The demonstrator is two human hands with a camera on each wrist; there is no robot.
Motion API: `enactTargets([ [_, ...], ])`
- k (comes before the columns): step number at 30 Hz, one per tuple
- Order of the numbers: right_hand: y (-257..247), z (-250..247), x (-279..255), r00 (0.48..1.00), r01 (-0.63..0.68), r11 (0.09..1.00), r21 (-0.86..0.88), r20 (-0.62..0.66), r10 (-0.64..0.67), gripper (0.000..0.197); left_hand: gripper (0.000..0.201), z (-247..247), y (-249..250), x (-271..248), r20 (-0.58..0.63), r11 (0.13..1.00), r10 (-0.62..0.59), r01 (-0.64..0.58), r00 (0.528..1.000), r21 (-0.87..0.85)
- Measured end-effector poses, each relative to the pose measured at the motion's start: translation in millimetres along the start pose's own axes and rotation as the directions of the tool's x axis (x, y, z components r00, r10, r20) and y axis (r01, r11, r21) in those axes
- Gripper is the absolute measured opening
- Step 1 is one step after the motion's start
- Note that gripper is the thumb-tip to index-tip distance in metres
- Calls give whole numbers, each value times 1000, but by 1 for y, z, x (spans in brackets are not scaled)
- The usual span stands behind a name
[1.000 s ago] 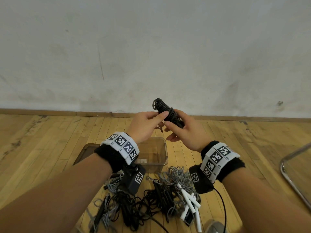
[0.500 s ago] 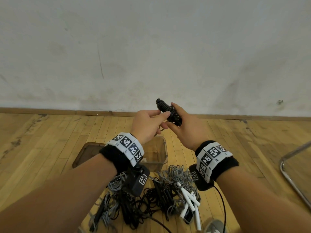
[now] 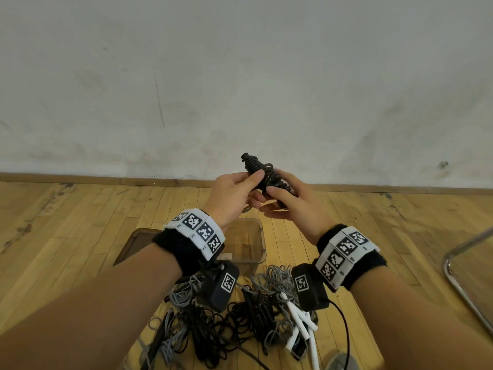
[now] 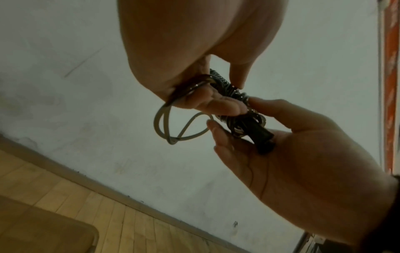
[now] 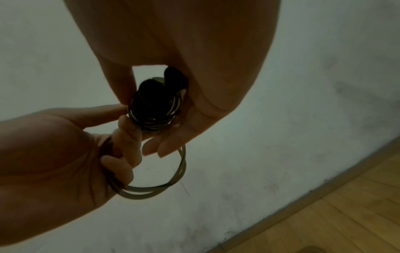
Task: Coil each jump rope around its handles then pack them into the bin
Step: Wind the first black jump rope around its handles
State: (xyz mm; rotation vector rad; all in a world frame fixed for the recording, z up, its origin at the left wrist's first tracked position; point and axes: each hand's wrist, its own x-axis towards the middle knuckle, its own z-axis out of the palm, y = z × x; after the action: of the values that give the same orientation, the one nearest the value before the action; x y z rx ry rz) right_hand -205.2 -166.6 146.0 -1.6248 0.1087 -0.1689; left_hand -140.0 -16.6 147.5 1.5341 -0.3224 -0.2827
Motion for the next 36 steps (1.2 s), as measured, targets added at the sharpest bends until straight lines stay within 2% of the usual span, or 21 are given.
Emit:
enactTargets([
  [2, 1, 0, -1, 999, 19, 1000, -23, 37, -18, 38, 30, 0, -2, 0, 10, 999, 27, -27, 1000, 22],
  [4, 0, -2, -2, 997, 60, 996, -63, 42, -58, 34, 26, -1, -6, 2, 21, 996, 52, -54, 998, 69],
  [7, -1, -9, 0, 997, 82, 986, -143, 1, -83, 40, 18, -2, -7, 4, 16, 992, 71, -72, 997, 101],
  [11, 6, -14, 3, 991, 106, 946, -305, -48, -126, 47, 30, 0, -8, 1, 5, 982, 67, -67, 998, 175],
  [15, 11, -17, 5, 983, 86, 915, -395, -114, -142, 55, 29, 1, 0, -3, -2, 984, 41, -40, 999, 175],
  [18, 12, -14, 3, 982, 91, 871, -482, -102, -159, 54, 29, 5, 0, -6, 16, 982, 31, -33, 999, 185],
  [23, 18, -3, 4, 972, 130, 801, -585, -86, -220, 56, 27, 3, 1, -6, -24, 988, 13, -9, 1000, 155],
  [25, 17, 2, 4, 971, 152, 805, -573, -66, -230, 55, 28, 1, 0, -7, -40, 990, 1, 5, 999, 143],
  [29, 12, 6, 2, 975, 177, 888, -424, -50, -218, 39, 32, -3, 1, -7, -64, 991, -11, 20, 998, 133],
  [33, 10, 7, -1, 965, 247, 884, -397, 19, -261, 39, 38, -5, 1, -7, -70, 992, -25, 33, 997, 123],
  [36, 12, 8, 2, 961, 255, 869, -424, 16, -275, 51, 42, -4, 2, -6, -84, 991, -23, 34, 996, 127],
])
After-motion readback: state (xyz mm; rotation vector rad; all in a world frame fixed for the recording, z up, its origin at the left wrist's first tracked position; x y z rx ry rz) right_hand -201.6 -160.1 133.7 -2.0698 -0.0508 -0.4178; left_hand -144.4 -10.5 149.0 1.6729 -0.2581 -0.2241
